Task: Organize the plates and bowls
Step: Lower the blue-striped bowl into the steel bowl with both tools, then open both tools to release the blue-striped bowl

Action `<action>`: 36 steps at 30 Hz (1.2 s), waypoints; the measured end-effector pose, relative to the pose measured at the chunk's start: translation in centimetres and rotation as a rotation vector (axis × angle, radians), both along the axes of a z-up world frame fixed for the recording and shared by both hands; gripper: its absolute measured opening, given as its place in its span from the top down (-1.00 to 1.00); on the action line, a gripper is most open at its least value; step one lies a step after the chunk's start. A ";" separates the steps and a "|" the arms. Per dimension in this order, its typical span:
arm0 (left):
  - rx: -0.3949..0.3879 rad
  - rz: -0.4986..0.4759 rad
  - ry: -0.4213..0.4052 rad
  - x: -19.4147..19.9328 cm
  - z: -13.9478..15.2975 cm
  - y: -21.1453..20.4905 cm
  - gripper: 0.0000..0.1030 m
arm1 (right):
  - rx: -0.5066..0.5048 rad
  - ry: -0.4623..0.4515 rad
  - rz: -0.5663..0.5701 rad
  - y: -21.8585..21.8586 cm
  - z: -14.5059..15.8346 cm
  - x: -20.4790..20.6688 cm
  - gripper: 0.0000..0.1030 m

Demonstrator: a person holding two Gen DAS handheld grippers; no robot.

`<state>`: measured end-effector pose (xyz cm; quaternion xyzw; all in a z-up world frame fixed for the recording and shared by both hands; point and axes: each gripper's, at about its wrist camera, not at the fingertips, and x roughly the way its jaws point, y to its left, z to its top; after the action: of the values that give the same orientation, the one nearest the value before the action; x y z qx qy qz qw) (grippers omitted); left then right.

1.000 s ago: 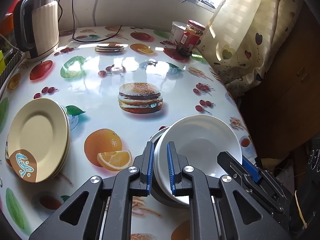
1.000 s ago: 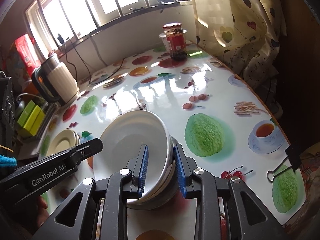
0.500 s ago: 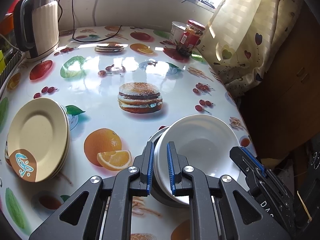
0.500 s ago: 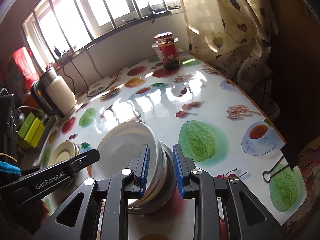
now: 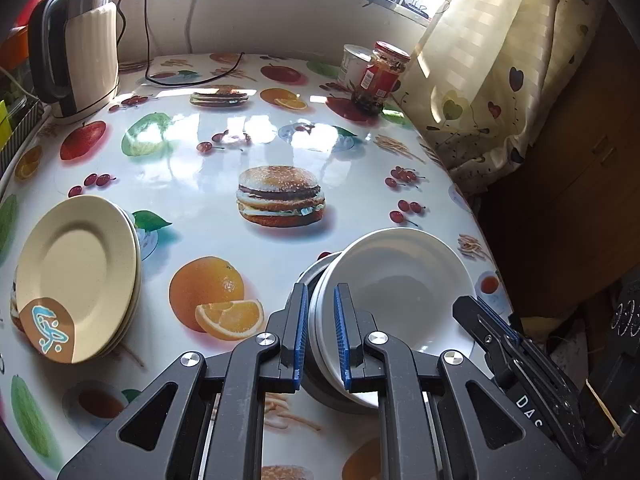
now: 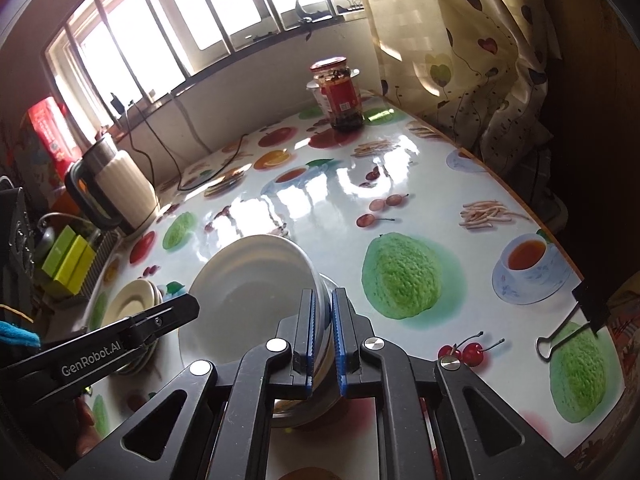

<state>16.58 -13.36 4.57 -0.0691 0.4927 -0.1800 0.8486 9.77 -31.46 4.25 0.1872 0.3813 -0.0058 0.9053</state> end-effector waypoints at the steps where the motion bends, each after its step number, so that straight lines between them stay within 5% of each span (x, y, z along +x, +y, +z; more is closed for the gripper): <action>1: -0.001 -0.002 -0.003 0.0 0.0 0.0 0.74 | 0.006 -0.002 -0.001 0.0 0.0 -0.1 0.82; 16: 0.005 0.001 -0.068 -1.7 0.5 1.5 0.69 | -0.024 -0.072 -0.018 -0.7 1.5 -2.2 0.63; 24: 0.011 0.023 -0.129 -3.4 0.5 3.5 0.48 | -0.034 -0.100 -0.031 -1.3 1.0 -3.9 0.28; 36: -0.059 0.015 -0.092 -3.4 -1.5 4.5 0.32 | -0.005 -0.056 -0.043 -2.8 -1.9 -5.0 0.14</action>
<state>13.17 -8.83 3.03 -0.0894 0.4470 -0.1911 0.8693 4.78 -34.29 2.36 0.1931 0.3518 -0.0209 0.9157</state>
